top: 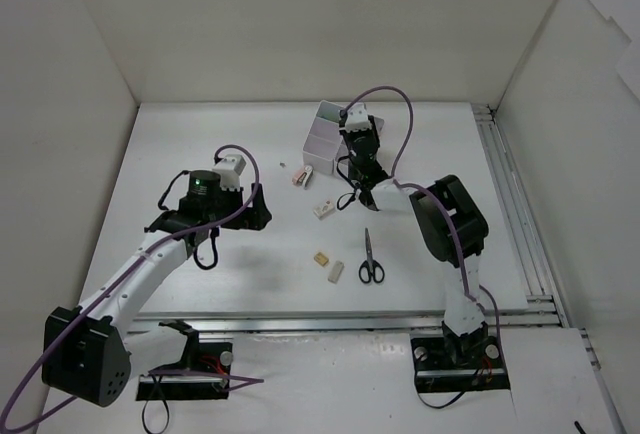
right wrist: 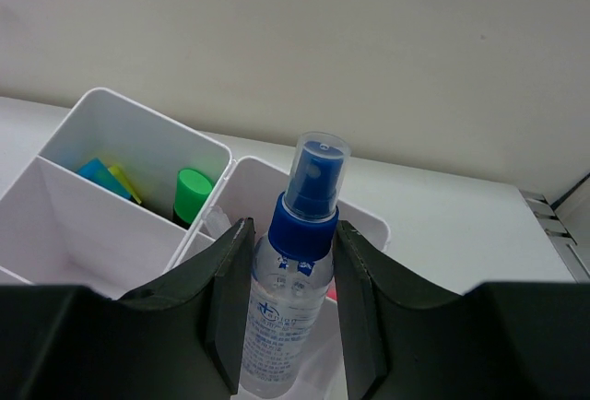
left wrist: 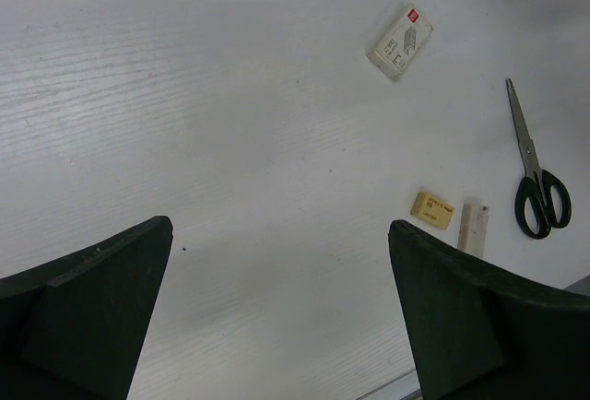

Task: Sort the stationery into containers
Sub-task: Place the stationery in the storage box.

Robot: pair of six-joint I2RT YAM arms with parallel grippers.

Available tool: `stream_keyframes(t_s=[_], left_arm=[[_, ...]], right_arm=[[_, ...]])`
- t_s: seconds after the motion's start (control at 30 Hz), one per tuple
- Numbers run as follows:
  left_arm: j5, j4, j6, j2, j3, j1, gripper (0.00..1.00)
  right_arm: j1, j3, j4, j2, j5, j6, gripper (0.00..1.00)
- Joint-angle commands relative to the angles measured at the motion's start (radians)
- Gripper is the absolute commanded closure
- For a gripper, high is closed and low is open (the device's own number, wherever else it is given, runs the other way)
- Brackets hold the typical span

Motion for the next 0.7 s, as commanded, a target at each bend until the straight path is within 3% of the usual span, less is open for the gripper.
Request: stream_keyframes(t_s=[0.0, 0.07, 0.2, 0.23, 0.27, 0.33, 0.37, 0.67], left_arm=[[0.004, 0.018, -0.002, -0.035, 0.041, 0.007, 0.01], [0.004, 0.021, -0.004, -0.039, 0.038, 0.007, 0.01], [0.009, 0.021, -0.007, -0.047, 0.034, 0.007, 0.01], [0.011, 0.022, -0.005, -0.046, 0.033, 0.007, 0.01], [0.009, 0.021, -0.007, -0.047, 0.033, 0.007, 0.0], [0.009, 0.018, -0.005, -0.047, 0.034, 0.007, 0.01], [0.012, 0.015, -0.005, -0.047, 0.037, 0.007, 0.01], [0.037, 0.015, -0.007, -0.082, 0.028, 0.007, 0.01]], right_arm=[[0.009, -0.006, 0.176, -0.034, 0.057, 0.009, 0.91], [0.006, -0.013, 0.188, -0.045, 0.055, 0.009, 0.83], [0.015, -0.029, 0.202, -0.062, 0.044, -0.008, 0.81], [0.018, -0.03, 0.202, -0.068, 0.048, -0.011, 0.77], [0.021, -0.033, 0.205, -0.071, 0.051, -0.015, 0.66], [0.029, -0.046, 0.207, -0.091, 0.052, -0.02, 0.58], [0.033, -0.052, 0.207, -0.102, 0.051, -0.02, 0.48], [0.114, -0.148, 0.194, -0.283, 0.118, -0.074, 0.26]])
